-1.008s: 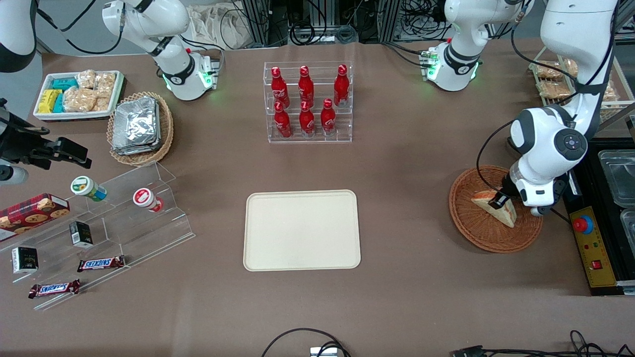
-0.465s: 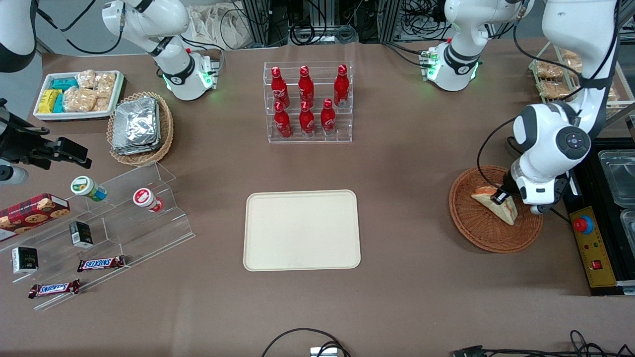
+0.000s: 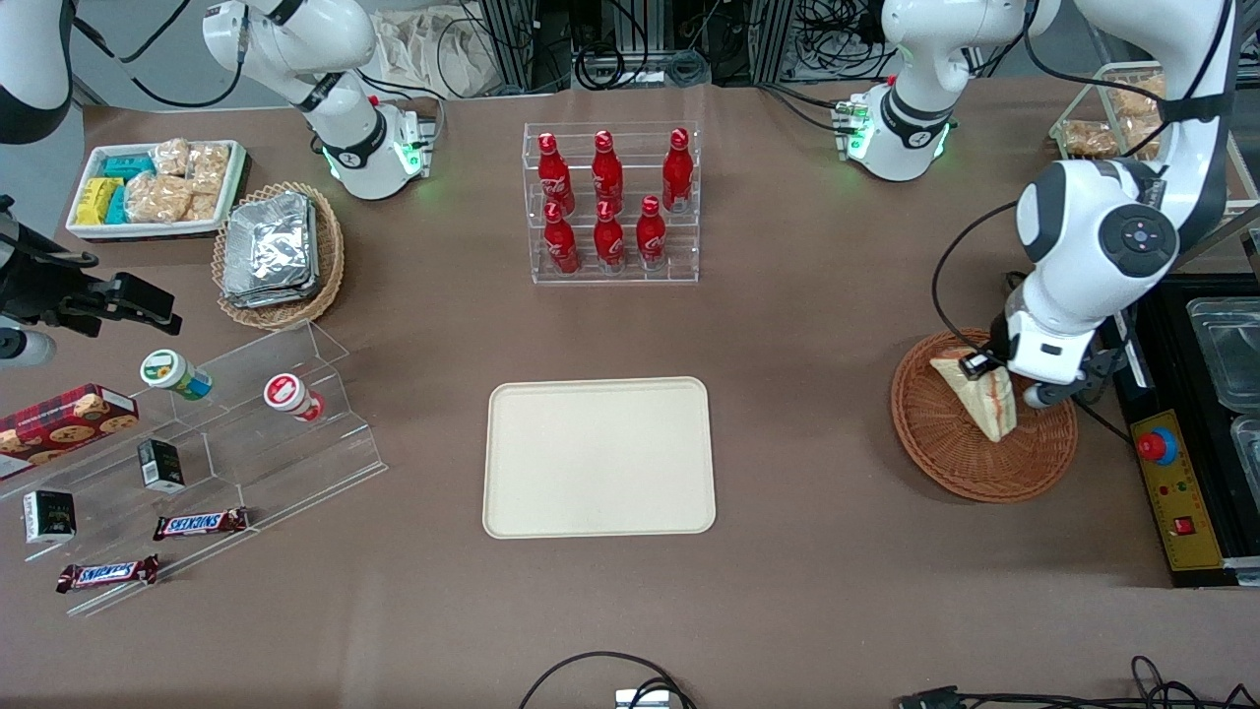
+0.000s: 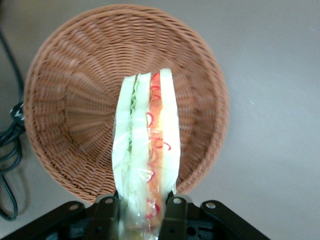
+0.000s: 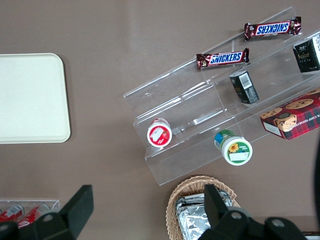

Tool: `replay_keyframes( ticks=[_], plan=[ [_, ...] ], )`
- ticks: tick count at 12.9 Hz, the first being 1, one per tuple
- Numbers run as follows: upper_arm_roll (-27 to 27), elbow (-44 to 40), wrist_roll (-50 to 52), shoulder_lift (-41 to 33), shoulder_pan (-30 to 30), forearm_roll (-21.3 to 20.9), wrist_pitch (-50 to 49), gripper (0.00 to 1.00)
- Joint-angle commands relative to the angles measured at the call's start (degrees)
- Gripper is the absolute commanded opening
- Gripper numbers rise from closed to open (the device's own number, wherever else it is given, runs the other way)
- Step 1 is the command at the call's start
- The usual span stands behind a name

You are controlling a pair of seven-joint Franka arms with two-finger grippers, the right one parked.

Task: Place sandwich from basket to tray
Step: 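Lift the sandwich and carry it toward the cream tray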

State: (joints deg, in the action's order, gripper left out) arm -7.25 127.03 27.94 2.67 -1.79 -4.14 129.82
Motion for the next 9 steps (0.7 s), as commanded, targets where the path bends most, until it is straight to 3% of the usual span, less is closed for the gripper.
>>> replay_keyframes(
  ticks=[1,4,9],
  plan=[
    [-3.2,-4.7,-7.3,-0.2,0.0,-0.7,-5.6,0.28],
    [-7.5,-6.6,-13.2,-0.5,0.0,-0.8,-6.7,0.28],
    [-15.4,-11.3,-12.9,0.8,0.0,-1.0,-6.6,0.28]
  ],
)
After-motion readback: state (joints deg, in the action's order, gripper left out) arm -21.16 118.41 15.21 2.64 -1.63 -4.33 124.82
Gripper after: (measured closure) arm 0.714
